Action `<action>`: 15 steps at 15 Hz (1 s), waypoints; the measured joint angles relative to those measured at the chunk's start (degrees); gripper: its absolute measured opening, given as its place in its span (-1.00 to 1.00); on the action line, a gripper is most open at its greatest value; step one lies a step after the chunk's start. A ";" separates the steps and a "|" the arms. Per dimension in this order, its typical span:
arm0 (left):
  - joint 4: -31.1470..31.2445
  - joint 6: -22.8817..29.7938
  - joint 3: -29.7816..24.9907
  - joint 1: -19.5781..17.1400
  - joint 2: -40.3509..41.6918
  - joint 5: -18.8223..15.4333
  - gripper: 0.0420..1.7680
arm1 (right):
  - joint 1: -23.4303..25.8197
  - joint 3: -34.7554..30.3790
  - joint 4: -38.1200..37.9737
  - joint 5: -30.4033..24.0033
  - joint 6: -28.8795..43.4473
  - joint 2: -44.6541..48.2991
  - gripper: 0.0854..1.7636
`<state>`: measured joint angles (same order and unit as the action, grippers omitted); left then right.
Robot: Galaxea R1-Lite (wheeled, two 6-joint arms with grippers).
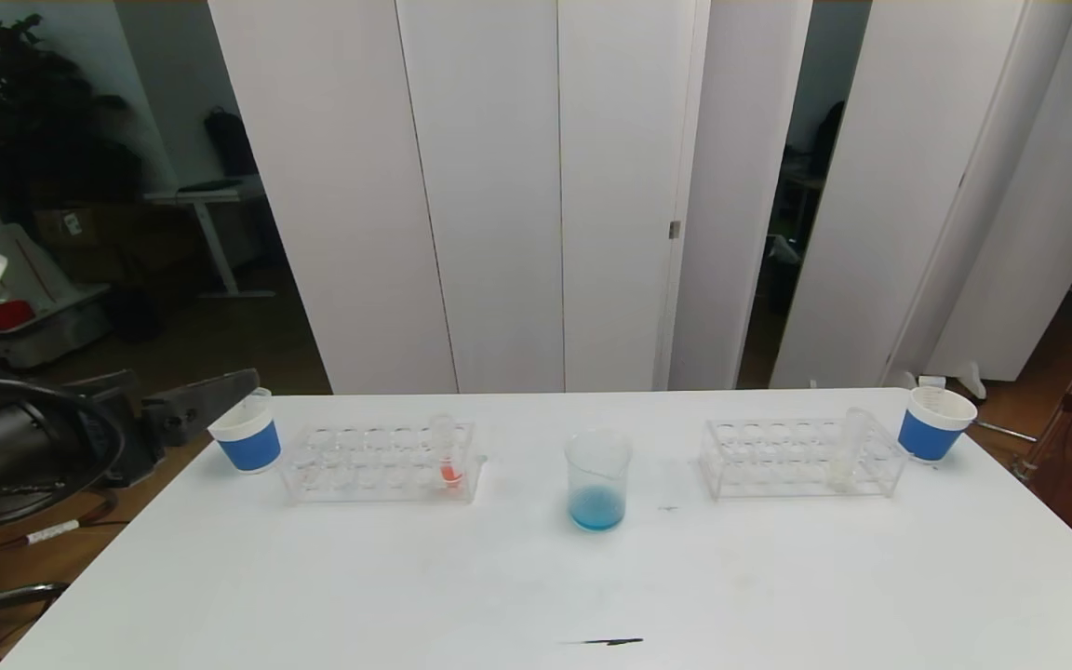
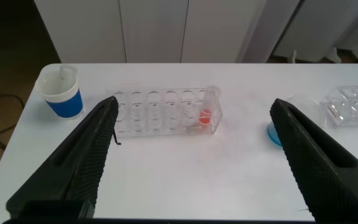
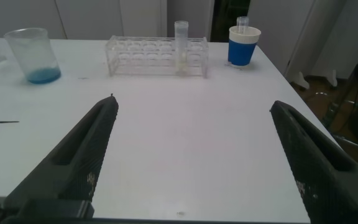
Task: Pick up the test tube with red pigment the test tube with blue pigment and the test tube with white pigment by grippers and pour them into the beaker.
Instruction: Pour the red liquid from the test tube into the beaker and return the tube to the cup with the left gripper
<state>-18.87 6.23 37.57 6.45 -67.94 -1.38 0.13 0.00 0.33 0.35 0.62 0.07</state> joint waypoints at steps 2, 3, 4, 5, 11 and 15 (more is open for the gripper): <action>-3.91 1.34 -1.24 2.97 -4.91 1.11 0.98 | 0.00 0.00 0.00 0.00 -0.02 0.00 0.99; -6.57 2.01 -2.22 4.55 -7.30 2.69 0.98 | 0.00 0.00 0.00 0.00 0.00 0.00 0.99; -8.72 2.78 -3.10 5.95 -9.46 4.73 0.98 | 0.00 0.00 0.00 -0.02 -0.02 0.00 0.99; -10.78 3.55 -4.01 7.22 -11.61 7.02 0.98 | 0.00 0.00 -0.02 -0.02 0.00 0.00 0.99; -27.84 7.68 -10.84 14.14 -24.84 15.04 0.98 | -0.02 0.00 0.00 -0.02 0.00 0.00 0.99; -38.77 9.29 -12.78 15.52 -32.78 17.25 0.98 | 0.00 0.00 0.00 -0.02 0.00 0.00 0.99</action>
<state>-57.64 15.52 24.80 21.97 -100.72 15.87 0.13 0.00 0.33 0.33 0.62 0.07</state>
